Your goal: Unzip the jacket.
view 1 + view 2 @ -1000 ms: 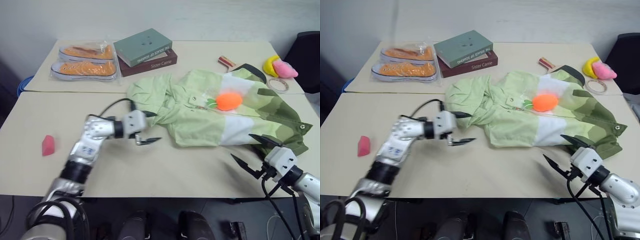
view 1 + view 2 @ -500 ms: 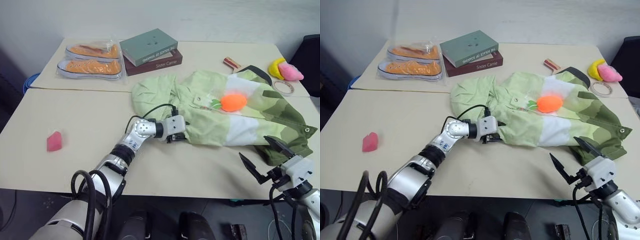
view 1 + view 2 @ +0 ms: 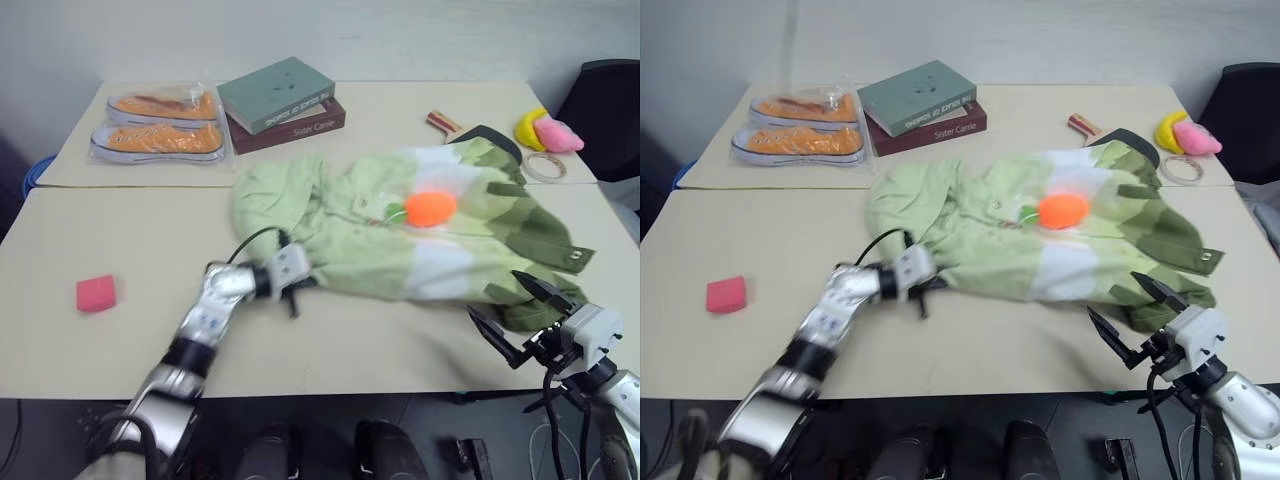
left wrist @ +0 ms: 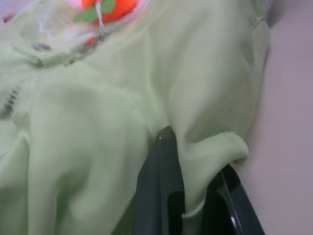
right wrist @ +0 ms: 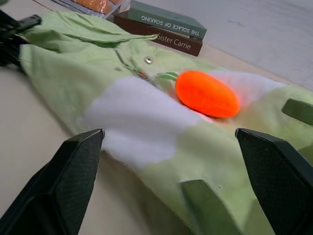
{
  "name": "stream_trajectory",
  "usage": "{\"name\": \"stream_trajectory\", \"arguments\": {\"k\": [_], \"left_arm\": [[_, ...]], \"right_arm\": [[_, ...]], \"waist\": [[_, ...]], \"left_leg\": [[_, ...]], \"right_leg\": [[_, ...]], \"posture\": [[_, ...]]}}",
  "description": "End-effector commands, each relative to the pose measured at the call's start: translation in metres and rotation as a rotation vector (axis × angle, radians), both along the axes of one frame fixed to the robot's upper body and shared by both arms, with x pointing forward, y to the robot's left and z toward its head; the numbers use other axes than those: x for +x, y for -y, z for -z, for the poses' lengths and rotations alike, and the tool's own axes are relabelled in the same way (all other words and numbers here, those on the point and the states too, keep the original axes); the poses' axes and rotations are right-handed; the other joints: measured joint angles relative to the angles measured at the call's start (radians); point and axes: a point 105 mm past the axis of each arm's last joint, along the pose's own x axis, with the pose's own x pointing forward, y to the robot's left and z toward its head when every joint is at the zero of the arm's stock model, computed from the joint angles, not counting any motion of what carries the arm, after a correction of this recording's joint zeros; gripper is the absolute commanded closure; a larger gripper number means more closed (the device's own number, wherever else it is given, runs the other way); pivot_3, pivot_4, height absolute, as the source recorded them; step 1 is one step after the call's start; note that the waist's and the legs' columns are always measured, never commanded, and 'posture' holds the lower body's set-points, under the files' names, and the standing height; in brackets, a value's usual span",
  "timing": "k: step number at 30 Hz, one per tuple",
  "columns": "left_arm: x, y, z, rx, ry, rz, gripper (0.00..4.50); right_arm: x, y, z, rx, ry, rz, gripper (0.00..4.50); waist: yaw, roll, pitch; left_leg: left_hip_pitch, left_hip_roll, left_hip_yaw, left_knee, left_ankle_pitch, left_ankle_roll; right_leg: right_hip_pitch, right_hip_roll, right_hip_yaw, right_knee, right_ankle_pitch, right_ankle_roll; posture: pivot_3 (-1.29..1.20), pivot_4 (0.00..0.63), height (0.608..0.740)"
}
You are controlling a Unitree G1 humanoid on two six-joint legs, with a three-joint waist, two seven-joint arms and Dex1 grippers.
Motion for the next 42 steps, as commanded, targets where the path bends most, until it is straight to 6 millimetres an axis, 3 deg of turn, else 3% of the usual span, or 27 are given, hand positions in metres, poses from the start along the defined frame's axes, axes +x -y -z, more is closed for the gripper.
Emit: {"name": "stream_trajectory", "arguments": {"k": [1, 6, 10, 14, 19, 25, 29, 33, 35, 39, 42], "left_arm": [[-0.039, -0.009, -0.015, -0.030, -0.086, 0.054, 4.49], [-0.097, -0.023, -0.013, -0.048, -0.278, 0.122, 4.49], [-0.126, -0.029, -0.009, -0.049, -0.353, 0.176, 4.49], [-0.124, -0.038, -0.010, -0.072, -0.355, 0.113, 4.49], [-0.127, -0.055, -0.021, -0.072, -0.450, 0.088, 3.17], [-0.116, -0.086, -0.040, -0.025, -0.380, 0.047, 1.28], [-0.096, -0.082, -0.069, -0.067, -0.226, 0.049, 1.28], [-0.077, -0.065, -0.069, -0.008, -0.148, 0.104, 0.43], [-0.065, -0.055, -0.058, 0.028, -0.155, 0.133, 0.00], [-0.033, -0.029, -0.047, 0.084, -0.106, 0.147, 0.00], [-0.024, -0.013, -0.037, 0.076, -0.092, 0.156, 0.00]], "right_arm": [[0.001, 0.012, -0.019, -0.001, 0.022, -0.011, 0.00], [0.008, 0.021, -0.037, 0.031, -0.046, -0.071, 0.00], [0.011, 0.006, -0.042, 0.002, -0.159, -0.208, 0.00], [0.026, -0.023, -0.048, -0.046, -0.184, -0.338, 0.00], [0.041, -0.061, -0.043, -0.220, -0.168, -0.515, 0.00], [0.066, -0.093, -0.030, -0.425, -0.092, -0.604, 0.00], [0.079, -0.110, -0.023, -0.478, -0.047, -0.625, 0.00], [0.084, -0.117, -0.013, -0.499, -0.068, -0.647, 0.00], [0.085, -0.118, -0.008, -0.504, -0.085, -0.651, 0.36], [0.088, -0.114, -0.010, -0.510, -0.092, -0.644, 1.63], [0.090, -0.107, -0.014, -0.512, -0.085, -0.619, 2.71]], "waist": [[0.006, 0.001, 0.000], [0.021, 0.003, 0.001], [0.022, 0.003, 0.002], [0.020, 0.003, 0.002], [0.014, 0.004, 0.002], [0.014, 0.004, 0.002], [0.017, 0.004, 0.002], [0.014, 0.004, 0.002], [0.016, 0.004, 0.002], [0.015, 0.003, 0.002], [0.015, 0.003, 0.002]], "left_leg": [[0.000, 0.000, 0.000, 0.001, 0.000, 0.000], [0.002, 0.000, -0.001, 0.001, -0.001, 0.000], [0.002, 0.000, -0.001, 0.001, -0.002, 0.000], [0.002, 0.000, -0.001, 0.000, -0.002, -0.001], [0.002, 0.001, 0.000, 0.000, -0.003, -0.002], [0.000, 0.001, 0.000, 0.001, -0.003, -0.002], [-0.001, 0.000, 0.000, 0.001, -0.002, -0.002], [-0.001, -0.001, 0.000, 0.002, -0.002, -0.001], [0.000, -0.002, 0.000, 0.002, -0.002, -0.001], [-0.001, -0.002, 0.001, 0.002, -0.001, 0.000], [-0.001, -0.002, 0.002, 0.003, -0.001, 0.000]], "right_leg": [[0.001, 0.000, 0.000, 0.000, 0.000, 0.000], [0.003, -0.002, 0.003, -0.005, 0.000, 0.000], [0.002, -0.003, 0.004, -0.006, -0.001, -0.001], [0.002, -0.002, 0.003, -0.006, -0.001, -0.002], [0.000, -0.001, 0.003, -0.005, -0.001, -0.003], [0.000, 0.000, 0.001, -0.004, -0.001, -0.003], [0.000, 0.000, 0.000, -0.001, -0.001, -0.003], [0.000, 0.001, -0.001, 0.000, -0.001, -0.003], [0.000, 0.003, -0.002, 0.001, -0.001, -0.003], [-0.001, 0.005, -0.004, 0.003, -0.001, -0.003], [-0.002, 0.005, -0.005, 0.004, -0.001, -0.002]], "posture": [[0.00, 0.150, 0.740], [0.00, 0.150, 0.740], [0.00, 0.150, 0.740], [0.00, 0.150, 0.740], [0.00, 0.150, 0.740], [0.00, 0.150, 0.740], [0.00, 0.150, 0.740], [0.00, 0.150, 0.740], [0.00, 0.150, 0.740], [0.00, 0.150, 0.740], [0.00, 0.150, 0.740]]}}
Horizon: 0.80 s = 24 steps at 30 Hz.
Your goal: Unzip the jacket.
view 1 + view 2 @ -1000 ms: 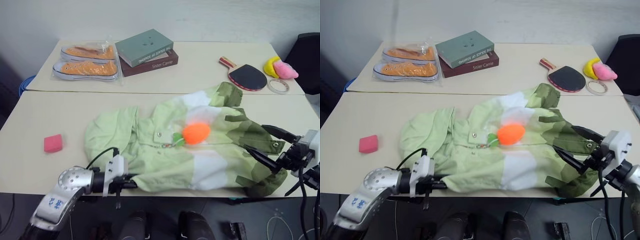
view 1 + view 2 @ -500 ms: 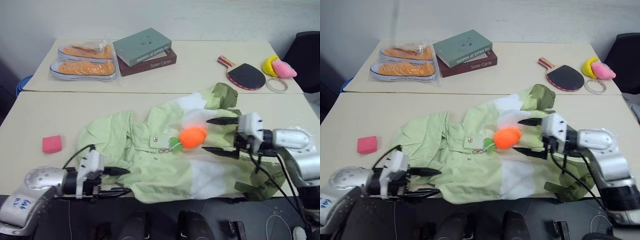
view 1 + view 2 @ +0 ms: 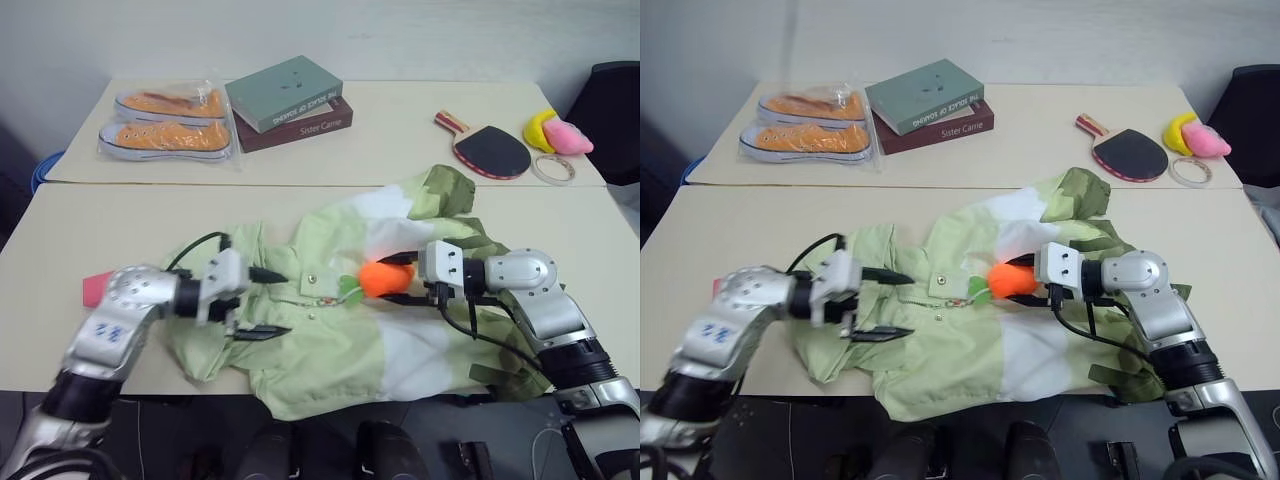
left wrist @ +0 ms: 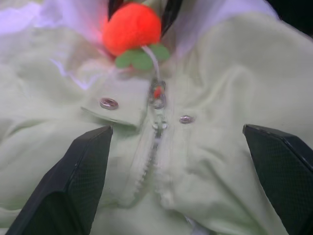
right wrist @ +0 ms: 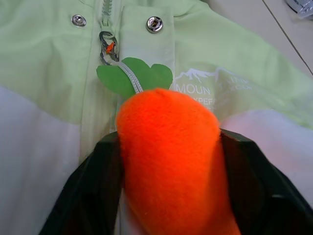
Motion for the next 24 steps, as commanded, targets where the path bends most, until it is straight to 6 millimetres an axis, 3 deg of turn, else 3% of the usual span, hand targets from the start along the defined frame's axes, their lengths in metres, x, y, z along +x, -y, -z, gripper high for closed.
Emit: {"name": "stream_trajectory", "arguments": {"k": [1, 6, 10, 15, 18, 21, 24], "left_arm": [[0.010, 0.013, 0.016, 0.048, 0.066, 0.000, 0.00], [0.021, 0.007, 0.042, 0.100, 0.023, -0.064, 0.00], [0.027, -0.010, 0.058, 0.144, 0.006, -0.138, 0.00], [0.034, -0.032, 0.067, 0.139, -0.043, -0.266, 0.00], [0.030, -0.041, 0.078, 0.161, -0.079, -0.282, 0.00], [0.023, -0.040, 0.081, 0.164, -0.083, -0.255, 0.00], [0.026, -0.041, 0.079, 0.151, -0.070, -0.273, 0.00]], "right_arm": [[0.002, 0.013, -0.016, 0.007, 0.059, 0.030, 2.96], [-0.017, 0.045, -0.025, 0.041, -0.023, 0.076, 4.43], [-0.035, 0.085, -0.023, 0.019, -0.105, 0.180, 4.49], [-0.052, 0.154, -0.024, 0.011, -0.125, 0.438, 4.49], [-0.064, 0.208, -0.024, 0.020, -0.102, 0.653, 4.49], [-0.074, 0.247, -0.034, 0.134, 0.023, 0.812, 4.49], [-0.088, 0.289, -0.031, 0.071, 0.113, 0.998, 4.49]], "waist": [[0.000, 0.000, 0.000], [0.001, 0.000, 0.000], [0.011, 0.000, 0.000], [0.021, -0.001, 0.000], [0.018, 0.000, -0.001], [0.014, 0.003, -0.003], [0.005, 0.007, -0.005]], "left_leg": [[0.000, 0.000, 0.000, 0.000, 0.000, 0.000], [-0.001, 0.000, -0.001, -0.001, 0.000, 0.000], [0.000, 0.000, -0.002, 0.002, 0.001, 0.001], [0.004, 0.001, -0.002, 0.002, 0.000, 0.001], [0.010, 0.002, 0.000, -0.001, 0.000, -0.001], [0.010, 0.003, 0.000, -0.002, 0.000, -0.002], [0.011, 0.003, 0.001, -0.004, 0.000, -0.003]], "right_leg": [[0.000, 0.000, 0.000, 0.000, 0.000, 0.000], [-0.001, 0.000, 0.000, 0.000, 0.000, 0.000], [0.001, -0.003, 0.001, 0.001, 0.000, 0.000], [0.005, -0.006, 0.002, -0.002, 0.000, 0.001], [0.008, -0.006, 0.003, -0.005, 0.000, 0.001], [0.008, -0.006, 0.006, -0.006, 0.000, 0.000], [0.008, -0.006, 0.007, -0.007, 0.000, 0.000]], "posture": [[0.00, 0.150, 0.740], [0.00, 0.150, 0.740], [0.00, 0.150, 0.740], [0.00, 0.150, 0.740], [0.00, 0.150, 0.740], [0.00, 0.150, 0.740], [0.00, 0.150, 0.740]]}}
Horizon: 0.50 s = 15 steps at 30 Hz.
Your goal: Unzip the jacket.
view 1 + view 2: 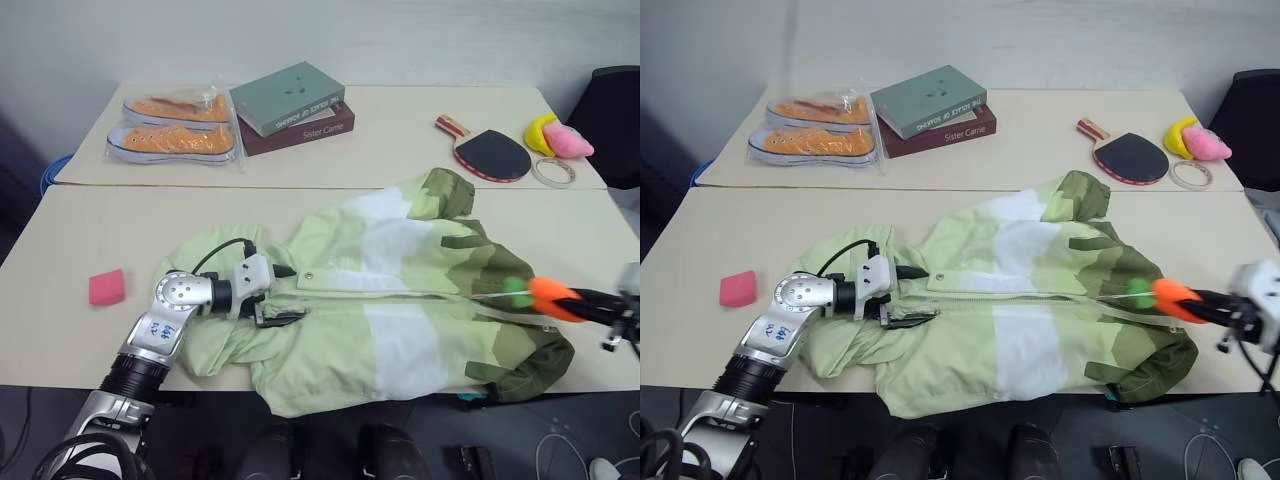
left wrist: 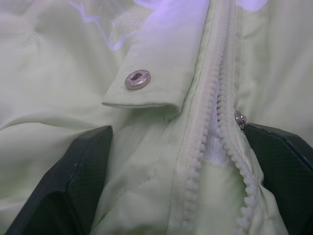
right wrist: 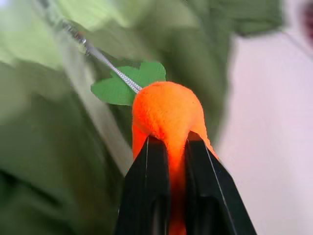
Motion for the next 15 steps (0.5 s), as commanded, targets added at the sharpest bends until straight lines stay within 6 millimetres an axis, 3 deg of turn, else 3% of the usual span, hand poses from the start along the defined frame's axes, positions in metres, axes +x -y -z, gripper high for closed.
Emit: {"name": "stream_trajectory", "arguments": {"k": [1, 9, 15], "left_arm": [[0.000, -0.028, 0.028, 0.086, -0.088, -0.113, 0.00], [0.010, -0.022, 0.023, 0.039, -0.071, -0.159, 0.00], [0.013, -0.024, 0.027, 0.055, -0.066, -0.172, 0.00]], "right_arm": [[-0.016, 0.043, -0.008, -0.119, 0.074, 0.188, 4.49], [-0.016, 0.080, -0.013, -0.167, 0.147, 0.440, 4.49], [-0.009, 0.092, -0.009, -0.199, 0.137, 0.566, 4.49]], "waist": [[-0.006, 0.001, -0.001], [-0.012, 0.009, -0.005], [-0.007, 0.012, -0.007]], "left_leg": [[0.000, 0.000, 0.000, 0.000, 0.000, 0.000], [0.000, 0.000, 0.001, -0.001, 0.000, 0.000], [0.000, 0.000, 0.000, 0.000, 0.001, 0.000]], "right_leg": [[0.000, 0.000, 0.000, 0.000, 0.000, 0.000], [0.000, 0.000, 0.001, 0.001, 0.000, 0.000], [0.000, -0.001, 0.001, 0.001, 0.000, 0.000]], "posture": [[0.00, 0.150, 0.740], [0.00, 0.150, 0.740], [0.00, 0.150, 0.740]]}}
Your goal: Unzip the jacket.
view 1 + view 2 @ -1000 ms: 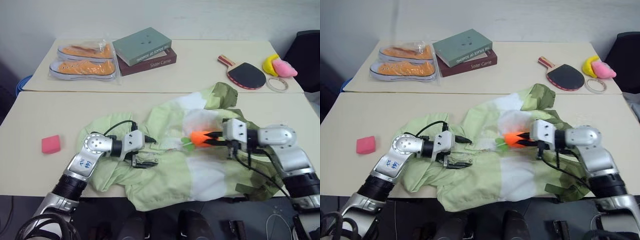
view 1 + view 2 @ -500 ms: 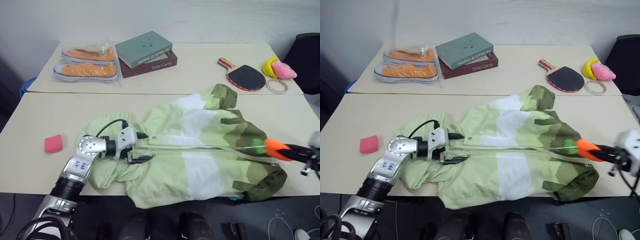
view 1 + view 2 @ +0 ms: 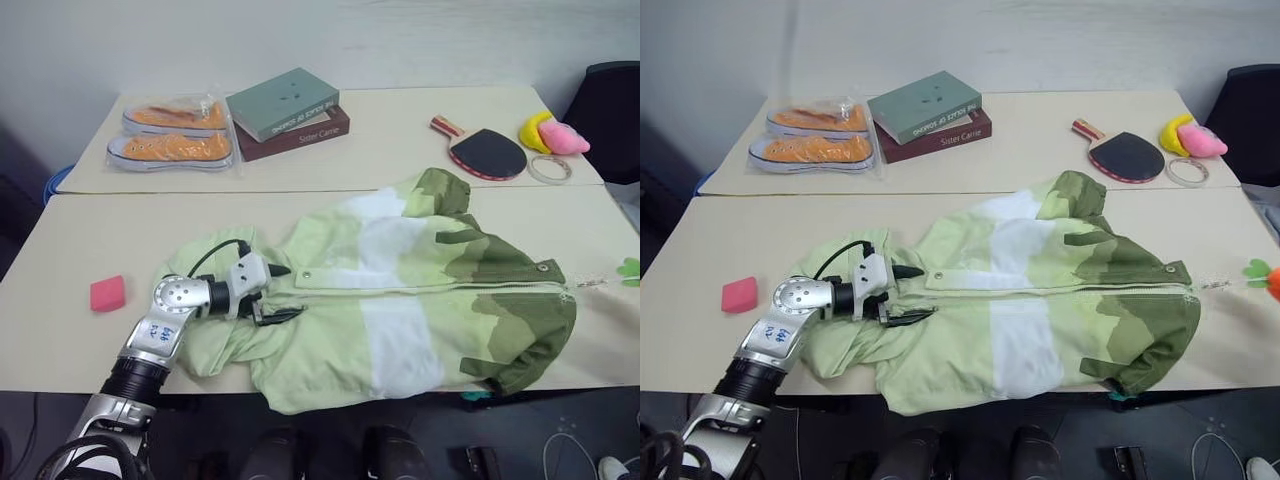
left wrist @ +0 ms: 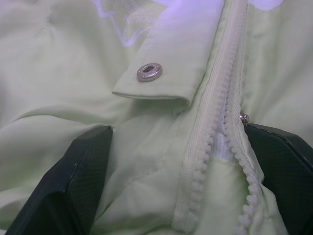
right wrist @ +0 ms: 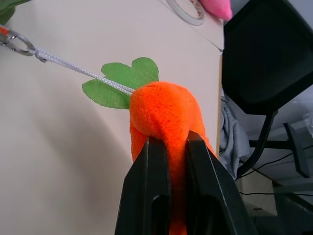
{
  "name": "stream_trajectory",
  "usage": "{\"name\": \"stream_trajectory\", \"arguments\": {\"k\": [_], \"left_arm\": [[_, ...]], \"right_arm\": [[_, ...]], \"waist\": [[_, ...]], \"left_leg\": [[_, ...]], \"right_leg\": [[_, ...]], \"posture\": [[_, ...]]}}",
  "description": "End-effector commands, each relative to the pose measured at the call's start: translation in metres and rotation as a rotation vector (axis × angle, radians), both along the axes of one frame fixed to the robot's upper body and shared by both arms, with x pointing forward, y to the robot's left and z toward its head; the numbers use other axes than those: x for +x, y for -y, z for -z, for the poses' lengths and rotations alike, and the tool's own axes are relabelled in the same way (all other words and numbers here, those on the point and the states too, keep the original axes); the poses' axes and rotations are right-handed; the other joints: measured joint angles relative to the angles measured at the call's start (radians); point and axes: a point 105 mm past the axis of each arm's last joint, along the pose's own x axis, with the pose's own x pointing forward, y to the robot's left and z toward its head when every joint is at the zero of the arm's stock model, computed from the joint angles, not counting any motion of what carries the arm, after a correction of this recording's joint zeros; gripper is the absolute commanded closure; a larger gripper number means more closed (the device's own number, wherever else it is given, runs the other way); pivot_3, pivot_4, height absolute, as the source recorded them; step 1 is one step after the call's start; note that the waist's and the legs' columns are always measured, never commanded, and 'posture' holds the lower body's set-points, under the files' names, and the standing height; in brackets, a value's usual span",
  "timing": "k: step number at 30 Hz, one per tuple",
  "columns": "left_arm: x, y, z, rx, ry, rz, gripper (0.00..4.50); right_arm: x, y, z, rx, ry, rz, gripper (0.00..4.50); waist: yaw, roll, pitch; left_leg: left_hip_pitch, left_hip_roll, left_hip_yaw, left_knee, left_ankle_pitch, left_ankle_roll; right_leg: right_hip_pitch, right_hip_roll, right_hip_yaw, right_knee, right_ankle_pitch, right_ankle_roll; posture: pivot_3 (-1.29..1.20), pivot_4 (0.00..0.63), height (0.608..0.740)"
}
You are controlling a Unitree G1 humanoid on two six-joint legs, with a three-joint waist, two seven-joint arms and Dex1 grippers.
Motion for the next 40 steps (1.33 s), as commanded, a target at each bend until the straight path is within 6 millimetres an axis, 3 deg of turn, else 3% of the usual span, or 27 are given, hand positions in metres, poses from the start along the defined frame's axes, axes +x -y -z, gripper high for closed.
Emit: {"name": "stream_trajectory", "arguments": {"k": [1, 8, 11, 13, 17, 21, 24, 27, 31, 34, 40], "left_arm": [[0.006, -0.025, 0.026, 0.089, -0.062, -0.119, 0.00], [0.008, -0.031, 0.030, 0.117, -0.047, -0.150, 0.00], [0.003, -0.026, 0.024, 0.049, -0.062, -0.123, 0.00], [0.002, -0.023, 0.018, -0.009, -0.074, -0.122, 0.00], [0.002, -0.026, -0.009, -0.121, -0.045, -0.143, 0.00], [-0.004, -0.038, -0.043, -0.181, 0.022, -0.129, 0.00], [-0.022, -0.048, -0.071, -0.252, 0.026, -0.066, 0.00], [-0.038, -0.063, -0.078, -0.230, -0.007, -0.050, 0.00], [-0.055, -0.084, -0.068, -0.118, 0.020, -0.067, 0.00], [-0.070, -0.096, -0.049, -0.015, 0.052, -0.093, 0.00], [-0.090, -0.103, -0.041, -0.010, 0.081, -0.156, 0.00]], "right_arm": [[0.001, 0.016, -0.016, -0.066, 0.031, 0.118, 4.49], [0.010, 0.015, -0.017, -0.086, 0.060, 0.147, 4.49], [0.014, 0.000, -0.009, 0.027, 0.029, 0.057, 4.49], [0.016, -0.010, -0.005, 0.078, 0.009, -0.004, 3.78], [0.014, -0.027, -0.016, 0.113, 0.070, -0.127, 2.47], [0.024, -0.061, -0.059, 0.159, 0.257, -0.336, 1.18], [0.037, -0.103, -0.090, 0.177, 0.312, -0.550, 0.10], [0.048, -0.151, -0.098, 0.197, 0.266, -0.750, 0.04], [0.048, -0.216, -0.079, 0.186, 0.143, -1.028, 0.04], [0.030, -0.259, -0.040, 0.189, -0.007, -1.242, 0.04], [0.007, -0.283, 0.006, 0.228, -0.079, -1.317, 0.04]], "waist": [[0.002, 0.001, 0.000], [-0.001, 0.002, -0.001], [-0.002, 0.002, -0.001], [-0.002, 0.002, -0.001], [-0.006, 0.000, 0.000], [-0.010, -0.003, 0.003], [-0.018, -0.004, 0.004], [-0.018, -0.005, 0.005], [-0.017, -0.007, 0.006], [-0.008, -0.007, 0.006], [0.021, -0.008, 0.006]], "left_leg": [[0.000, 0.000, 0.000, 0.000, 0.000, 0.000], [0.000, 0.000, 0.000, 0.000, 0.000, 0.000], [0.000, 0.000, 0.000, 0.000, 0.000, 0.000], [0.000, 0.000, 0.000, 0.000, 0.000, 0.000], [-0.001, 0.001, 0.000, -0.001, 0.000, 0.000], [-0.003, 0.001, 0.000, -0.001, 0.000, 0.000], [-0.004, 0.001, 0.000, -0.001, 0.000, 0.000], [-0.004, 0.002, -0.001, -0.001, 0.000, -0.001], [-0.005, 0.002, -0.001, -0.001, -0.001, 0.000], [-0.007, 0.001, -0.001, -0.001, -0.002, 0.001], [-0.010, 0.000, -0.002, 0.000, -0.006, 0.003]], "right_leg": [[0.000, 0.000, 0.000, 0.000, 0.000, 0.000], [0.000, 0.000, 0.000, 0.000, 0.000, 0.000], [0.000, 0.000, 0.000, 0.000, 0.000, 0.000], [0.000, 0.000, 0.000, 0.000, 0.000, 0.000], [-0.001, 0.001, 0.000, -0.001, 0.000, 0.000], [-0.003, 0.001, 0.000, -0.001, 0.000, 0.000], [-0.004, 0.001, 0.000, 0.000, 0.000, 0.000], [-0.003, 0.002, -0.001, 0.001, 0.000, 0.000], [-0.003, 0.002, -0.002, 0.000, 0.000, 0.000], [-0.004, 0.001, -0.002, -0.002, 0.000, 0.000], [-0.005, 0.000, -0.002, -0.004, 0.000, 0.000]], "posture": [[0.00, 0.150, 0.740], [0.00, 0.150, 0.740], [0.00, 0.150, 0.740], [0.00, 0.150, 0.740], [0.00, 0.150, 0.740], [0.00, 0.150, 0.740], [0.00, 0.150, 0.740], [0.00, 0.150, 0.740], [0.00, 0.150, 0.740], [0.00, 0.150, 0.740], [0.00, 0.150, 0.740]]}}
